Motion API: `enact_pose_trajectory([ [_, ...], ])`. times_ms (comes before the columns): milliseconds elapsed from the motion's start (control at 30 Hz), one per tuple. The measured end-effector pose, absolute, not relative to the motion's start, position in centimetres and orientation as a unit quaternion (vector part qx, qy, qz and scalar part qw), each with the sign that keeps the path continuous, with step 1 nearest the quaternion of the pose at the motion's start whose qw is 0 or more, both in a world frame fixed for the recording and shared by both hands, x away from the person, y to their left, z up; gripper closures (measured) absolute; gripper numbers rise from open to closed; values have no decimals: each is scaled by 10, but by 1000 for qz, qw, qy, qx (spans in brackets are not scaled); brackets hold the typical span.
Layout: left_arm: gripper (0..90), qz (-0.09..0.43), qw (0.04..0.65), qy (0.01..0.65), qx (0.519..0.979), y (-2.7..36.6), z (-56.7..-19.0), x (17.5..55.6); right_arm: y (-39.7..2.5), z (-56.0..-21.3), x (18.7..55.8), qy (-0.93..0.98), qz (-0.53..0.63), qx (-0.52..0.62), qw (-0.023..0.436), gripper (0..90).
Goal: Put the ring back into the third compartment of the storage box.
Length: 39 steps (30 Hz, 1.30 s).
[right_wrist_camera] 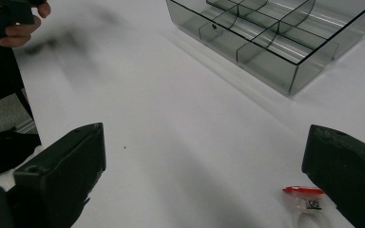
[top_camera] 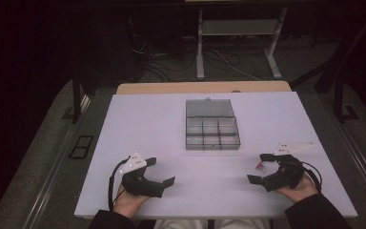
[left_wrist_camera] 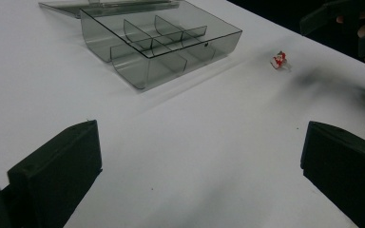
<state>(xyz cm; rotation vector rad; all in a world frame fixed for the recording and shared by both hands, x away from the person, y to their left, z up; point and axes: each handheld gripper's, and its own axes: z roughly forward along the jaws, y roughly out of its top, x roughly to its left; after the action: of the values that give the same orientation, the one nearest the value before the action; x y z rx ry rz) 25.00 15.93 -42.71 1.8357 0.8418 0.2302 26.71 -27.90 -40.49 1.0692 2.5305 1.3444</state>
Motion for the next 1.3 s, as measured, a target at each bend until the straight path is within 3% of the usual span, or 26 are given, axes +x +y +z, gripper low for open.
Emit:
enact_pose_trajectory([
  [1300,0,95,524,351,770,159,-428,249,-294,-411,301,866,344,363,9,6],
])
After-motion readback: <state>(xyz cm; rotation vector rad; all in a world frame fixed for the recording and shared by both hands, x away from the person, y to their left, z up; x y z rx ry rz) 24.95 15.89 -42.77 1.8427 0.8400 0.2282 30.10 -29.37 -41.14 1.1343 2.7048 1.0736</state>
